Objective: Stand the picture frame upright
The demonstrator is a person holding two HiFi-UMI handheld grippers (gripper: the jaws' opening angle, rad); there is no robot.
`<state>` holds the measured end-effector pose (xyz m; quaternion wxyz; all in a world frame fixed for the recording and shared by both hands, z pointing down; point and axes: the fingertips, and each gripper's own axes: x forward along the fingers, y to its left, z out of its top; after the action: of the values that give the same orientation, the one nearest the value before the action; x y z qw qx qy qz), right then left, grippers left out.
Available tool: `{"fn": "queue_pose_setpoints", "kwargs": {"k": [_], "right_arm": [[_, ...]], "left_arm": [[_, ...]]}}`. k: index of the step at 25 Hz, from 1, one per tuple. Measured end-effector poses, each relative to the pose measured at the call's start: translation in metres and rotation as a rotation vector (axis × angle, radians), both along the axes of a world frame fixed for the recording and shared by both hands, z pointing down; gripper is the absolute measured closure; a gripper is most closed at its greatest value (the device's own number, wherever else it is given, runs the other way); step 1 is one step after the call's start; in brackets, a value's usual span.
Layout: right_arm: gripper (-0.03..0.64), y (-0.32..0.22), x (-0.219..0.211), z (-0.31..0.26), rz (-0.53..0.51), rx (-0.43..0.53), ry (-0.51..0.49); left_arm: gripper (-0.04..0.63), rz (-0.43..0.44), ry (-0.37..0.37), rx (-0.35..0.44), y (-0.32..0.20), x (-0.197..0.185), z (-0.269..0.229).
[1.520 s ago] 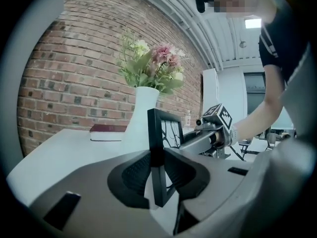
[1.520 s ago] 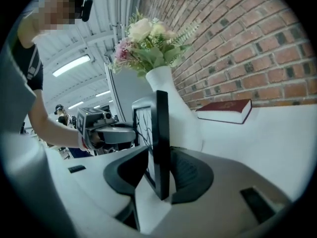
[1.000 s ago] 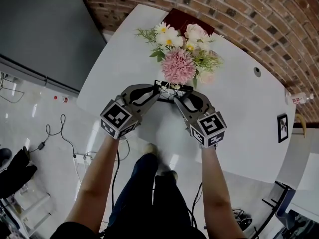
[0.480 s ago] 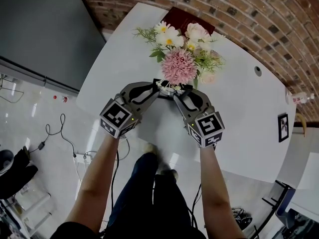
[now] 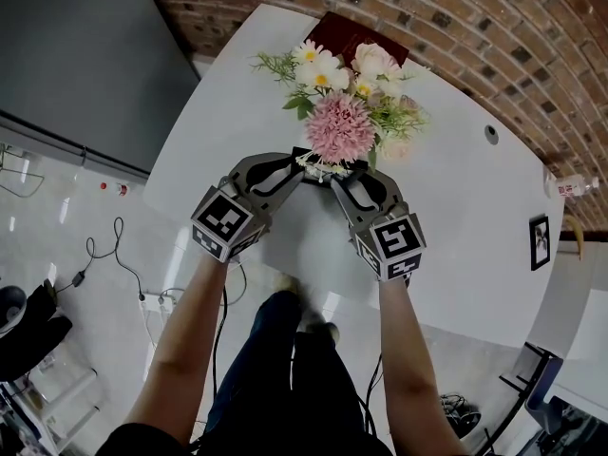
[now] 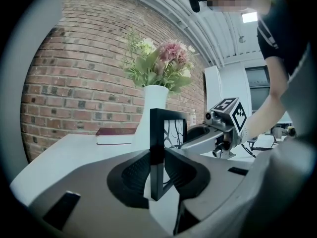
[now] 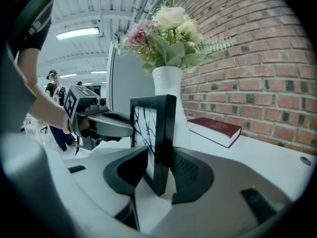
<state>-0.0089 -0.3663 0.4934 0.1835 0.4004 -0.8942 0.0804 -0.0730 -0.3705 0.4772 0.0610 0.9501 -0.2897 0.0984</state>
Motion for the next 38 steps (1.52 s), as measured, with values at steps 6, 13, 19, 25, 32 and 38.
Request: {"fn": "queue_pose_setpoints", "kwargs": {"k": [6,13,19,25,32,38], "right_arm": [[0.466,-0.002,0.001,0.0,0.02,-0.008,-0.025],[0.442,-0.005,0.004,-0.003,0.045,-0.014,-0.098],[0.42,-0.004,0.003,-0.003,0.053,-0.019,-0.118],[0.42,-0.003,0.005,-0.003,0.062,-0.019,-0.127],[0.42,0.003,0.009,-0.001,0.08,-0.029,-0.131],[0.42,0.013,0.015,0.005,0.108,-0.066,-0.134]], "left_arm": [[0.5,-0.016,0.02,-0.016,-0.001,-0.001,0.002],[0.503,-0.019,0.025,-0.019,-0.002,-0.002,0.003],[0.495,-0.023,0.029,-0.02,-0.001,-0.004,0.003],[0.488,-0.035,0.035,-0.02,-0.002,-0.009,0.004],[0.486,-0.063,0.036,-0.01,-0.001,-0.015,0.002],[0.486,-0.106,0.036,-0.023,0.004,-0.027,0.003]]}}
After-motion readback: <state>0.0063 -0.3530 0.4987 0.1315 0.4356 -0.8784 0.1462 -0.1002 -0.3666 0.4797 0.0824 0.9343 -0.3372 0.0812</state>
